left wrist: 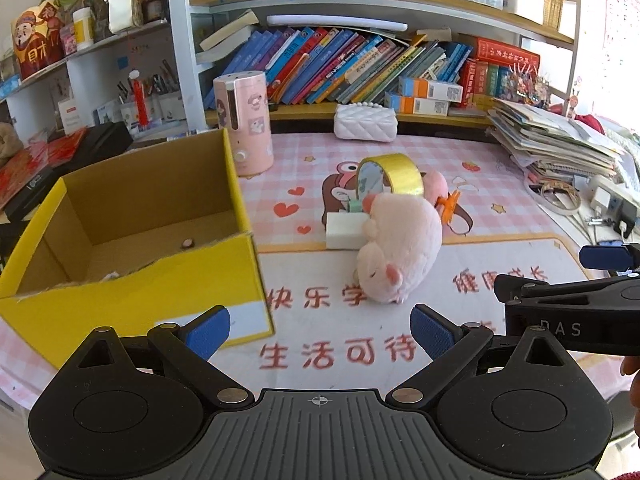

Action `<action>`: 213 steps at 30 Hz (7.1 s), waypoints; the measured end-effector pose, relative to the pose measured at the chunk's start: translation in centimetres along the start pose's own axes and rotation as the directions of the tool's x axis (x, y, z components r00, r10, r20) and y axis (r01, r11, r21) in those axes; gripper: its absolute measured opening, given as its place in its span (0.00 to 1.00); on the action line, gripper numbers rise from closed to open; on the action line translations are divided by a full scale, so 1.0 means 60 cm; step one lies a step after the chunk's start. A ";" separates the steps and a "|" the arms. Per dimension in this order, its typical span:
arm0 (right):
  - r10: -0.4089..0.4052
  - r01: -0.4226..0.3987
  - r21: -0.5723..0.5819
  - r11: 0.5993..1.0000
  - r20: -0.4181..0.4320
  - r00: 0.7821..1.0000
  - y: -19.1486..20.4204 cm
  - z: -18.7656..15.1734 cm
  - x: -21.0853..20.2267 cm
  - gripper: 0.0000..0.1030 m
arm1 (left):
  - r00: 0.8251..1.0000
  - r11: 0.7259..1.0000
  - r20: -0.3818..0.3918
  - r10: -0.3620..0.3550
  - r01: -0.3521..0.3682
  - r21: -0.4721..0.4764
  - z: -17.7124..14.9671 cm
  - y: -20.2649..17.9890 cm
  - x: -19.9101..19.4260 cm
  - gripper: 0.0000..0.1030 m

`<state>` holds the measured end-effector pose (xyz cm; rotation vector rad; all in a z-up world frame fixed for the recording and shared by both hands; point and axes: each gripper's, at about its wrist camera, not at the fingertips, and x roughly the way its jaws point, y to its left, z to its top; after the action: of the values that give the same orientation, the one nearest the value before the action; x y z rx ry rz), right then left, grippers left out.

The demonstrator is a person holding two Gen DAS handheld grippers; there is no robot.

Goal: Organize objects
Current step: 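Move both grippers back toward the pink plush pig on the table, then lower the left gripper onto the pink plush pig and close on it, then lift the pink plush pig with the left gripper while the right gripper grasps the small blue object, then carry the pig with the left gripper while the right gripper carries the blue object to the yellow box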

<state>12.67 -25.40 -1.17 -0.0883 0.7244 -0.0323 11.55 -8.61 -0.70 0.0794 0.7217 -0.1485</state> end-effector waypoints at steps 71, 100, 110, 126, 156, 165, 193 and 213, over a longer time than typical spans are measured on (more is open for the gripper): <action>0.174 -0.171 0.087 0.981 -0.032 0.984 -0.131 0.082 0.174 0.89 | 0.994 0.999 -0.105 -0.041 0.040 -0.010 0.074 -0.089 0.140 0.65; 0.268 -0.276 -0.085 0.957 -0.095 0.959 -0.006 0.086 0.284 0.46 | 0.998 0.996 0.035 0.052 -0.049 -0.071 0.039 -0.026 0.014 0.65; 0.255 -0.259 -0.020 0.966 -0.125 0.959 -0.019 0.069 0.209 0.36 | 0.997 0.998 0.072 -0.020 0.024 -0.062 0.031 -0.024 0.003 0.65; 0.204 -0.205 0.017 0.979 0.017 0.979 0.023 0.065 0.010 0.36 | 0.987 0.993 0.132 -0.096 0.105 -0.063 -0.001 0.044 -0.057 0.65; 0.323 -0.326 -0.081 0.942 -0.052 0.945 0.244 -0.076 -0.132 0.36 | 0.997 0.991 0.070 0.012 -0.003 -0.136 -0.154 0.219 -0.204 0.65; 0.340 -0.342 -0.102 0.934 -0.042 0.940 0.281 -0.083 -0.155 0.36 | 0.995 0.990 0.097 0.021 -0.007 -0.142 -0.163 0.246 -0.224 0.65; 0.328 -0.325 -0.132 0.936 -0.003 0.945 0.300 -0.014 -0.129 0.36 | 0.982 0.988 0.188 0.024 0.005 -0.153 -0.099 0.284 -0.205 0.65; 0.388 -0.360 -0.213 0.909 0.110 0.915 0.295 0.179 0.008 0.36 | 0.975 0.986 0.195 0.108 -0.080 -0.143 0.047 0.286 -0.053 0.65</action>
<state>20.12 -7.05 4.87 -0.1299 0.5816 0.4100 13.81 8.34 3.89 -0.0300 0.5224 -0.0161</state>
